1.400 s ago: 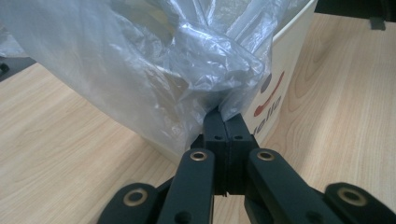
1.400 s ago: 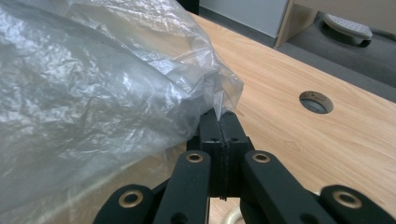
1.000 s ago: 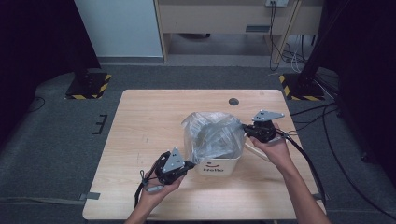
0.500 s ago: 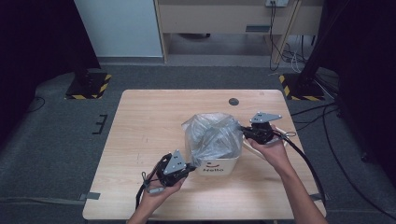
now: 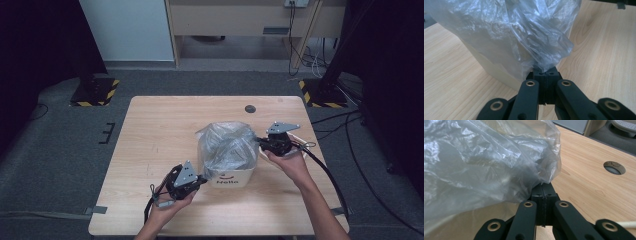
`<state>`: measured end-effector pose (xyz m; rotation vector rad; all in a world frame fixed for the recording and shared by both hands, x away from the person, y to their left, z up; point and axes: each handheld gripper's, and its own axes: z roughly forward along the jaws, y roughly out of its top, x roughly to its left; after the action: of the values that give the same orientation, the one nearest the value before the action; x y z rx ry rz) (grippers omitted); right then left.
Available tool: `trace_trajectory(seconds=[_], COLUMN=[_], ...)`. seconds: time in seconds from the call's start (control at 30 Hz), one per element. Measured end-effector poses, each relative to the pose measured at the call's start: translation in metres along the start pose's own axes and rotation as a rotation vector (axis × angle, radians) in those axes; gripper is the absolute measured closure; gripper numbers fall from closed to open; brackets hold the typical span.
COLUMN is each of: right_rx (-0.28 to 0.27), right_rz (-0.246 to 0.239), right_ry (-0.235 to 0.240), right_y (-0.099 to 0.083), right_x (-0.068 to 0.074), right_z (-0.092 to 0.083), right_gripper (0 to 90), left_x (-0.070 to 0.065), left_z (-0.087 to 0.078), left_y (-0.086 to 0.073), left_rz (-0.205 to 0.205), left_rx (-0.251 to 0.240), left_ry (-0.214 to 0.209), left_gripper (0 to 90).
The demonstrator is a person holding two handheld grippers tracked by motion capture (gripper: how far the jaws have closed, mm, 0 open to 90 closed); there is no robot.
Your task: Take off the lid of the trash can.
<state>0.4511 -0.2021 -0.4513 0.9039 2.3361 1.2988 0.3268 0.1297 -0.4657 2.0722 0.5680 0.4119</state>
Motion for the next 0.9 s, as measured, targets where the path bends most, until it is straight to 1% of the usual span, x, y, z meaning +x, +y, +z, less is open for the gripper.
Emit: trace_trajectory(seconds=[0.4, 0.43, 0.53, 0.57, 0.6, 0.63, 0.67, 0.7, 0.73, 0.77, 0.8, 0.9], right_rx=[0.009, 0.005, -0.004, -0.007, -0.01, -0.012, -0.012, -0.013, -0.014, -0.014, -0.013, -0.019], right_rz=[-0.001, 0.008, 0.002, 0.005, 0.0, -0.001, -0.001, -0.002, -0.001, 0.0, 0.0, -0.005], right_ry=[0.002, 0.002, -0.003, -0.002, -0.005, -0.007, -0.007, -0.009, -0.01, -0.011, -0.013, -0.018], right_y=[-0.002, -0.003, -0.003, -0.003, -0.003, -0.003, -0.003, -0.004, -0.004, -0.003, -0.003, -0.003], right_x=[0.001, 0.001, 0.001, 0.002, 0.002, 0.003, 0.003, 0.003, 0.003, 0.003, 0.003, 0.003], right_z=[0.002, 0.002, 0.001, 0.0, 0.0, -0.001, -0.001, -0.001, 0.0, 0.0, 0.0, -0.001], right_gripper=[90.0, 90.0, 90.0, 90.0, 90.0, 90.0, 90.0, 90.0, 90.0, 90.0, 90.0, 90.0], left_x=[0.005, 0.005, 0.005, 0.004, 0.004, 0.002, 0.002, 0.001, 0.0, 0.0, 0.0, -0.001], left_z=[-0.002, -0.002, -0.004, -0.005, -0.006, -0.009, -0.009, -0.01, -0.014, -0.014, -0.019, -0.023], left_y=[-0.003, -0.003, -0.002, -0.002, -0.001, -0.001, -0.001, -0.001, 0.0, 0.0, 0.002, 0.005], left_rz=[-0.011, -0.011, -0.011, -0.01, -0.008, 0.002, 0.002, 0.003, 0.01, 0.01, 0.016, 0.027], left_rx=[0.003, 0.004, 0.004, 0.001, 0.0, -0.002, -0.002, -0.005, -0.019, -0.019, -0.033, -0.041], left_ry=[0.011, 0.014, 0.026, 0.032, 0.036, 0.057, 0.057, 0.068, 0.087, 0.087, 0.093, 0.102], left_gripper=[90.0, 90.0, 89.1, 87.0, 82.6, 70.3, 65.6, 65.6, 57.6, 55.1, 54.1, 49.4])
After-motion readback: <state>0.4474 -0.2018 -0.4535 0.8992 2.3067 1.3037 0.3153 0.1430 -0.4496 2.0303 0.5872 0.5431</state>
